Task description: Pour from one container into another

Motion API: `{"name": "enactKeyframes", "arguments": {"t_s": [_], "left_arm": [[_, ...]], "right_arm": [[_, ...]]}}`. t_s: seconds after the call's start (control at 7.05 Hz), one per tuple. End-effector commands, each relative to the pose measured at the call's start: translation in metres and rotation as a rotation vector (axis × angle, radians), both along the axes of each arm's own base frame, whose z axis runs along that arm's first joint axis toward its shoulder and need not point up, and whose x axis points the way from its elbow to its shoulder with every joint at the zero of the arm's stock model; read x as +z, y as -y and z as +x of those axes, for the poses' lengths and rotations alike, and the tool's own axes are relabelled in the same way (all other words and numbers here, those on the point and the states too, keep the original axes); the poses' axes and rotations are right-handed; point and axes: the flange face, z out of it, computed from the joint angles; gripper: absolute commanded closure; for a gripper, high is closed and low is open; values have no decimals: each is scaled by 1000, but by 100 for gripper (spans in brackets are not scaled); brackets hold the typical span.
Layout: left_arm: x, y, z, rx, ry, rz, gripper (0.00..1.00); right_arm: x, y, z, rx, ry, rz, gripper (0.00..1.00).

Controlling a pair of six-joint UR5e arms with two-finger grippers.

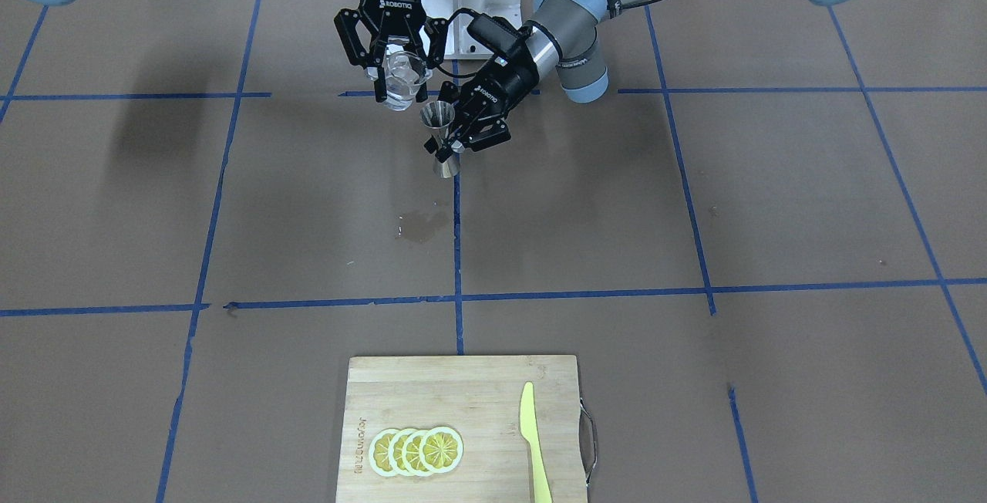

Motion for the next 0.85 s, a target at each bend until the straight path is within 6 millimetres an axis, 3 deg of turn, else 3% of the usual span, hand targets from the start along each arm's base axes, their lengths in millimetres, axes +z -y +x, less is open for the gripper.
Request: {"name": "enactKeyframes", "arguments": {"t_s": [0.0,0.71], "left_arm": [[0,5,4,-5,6,-1,100],[-3,9,2,-11,2,0,100]], "right_arm": [[2,-3,-1,-4,-5,1,100],[0,-4,0,-21,-81,22,100]]}}
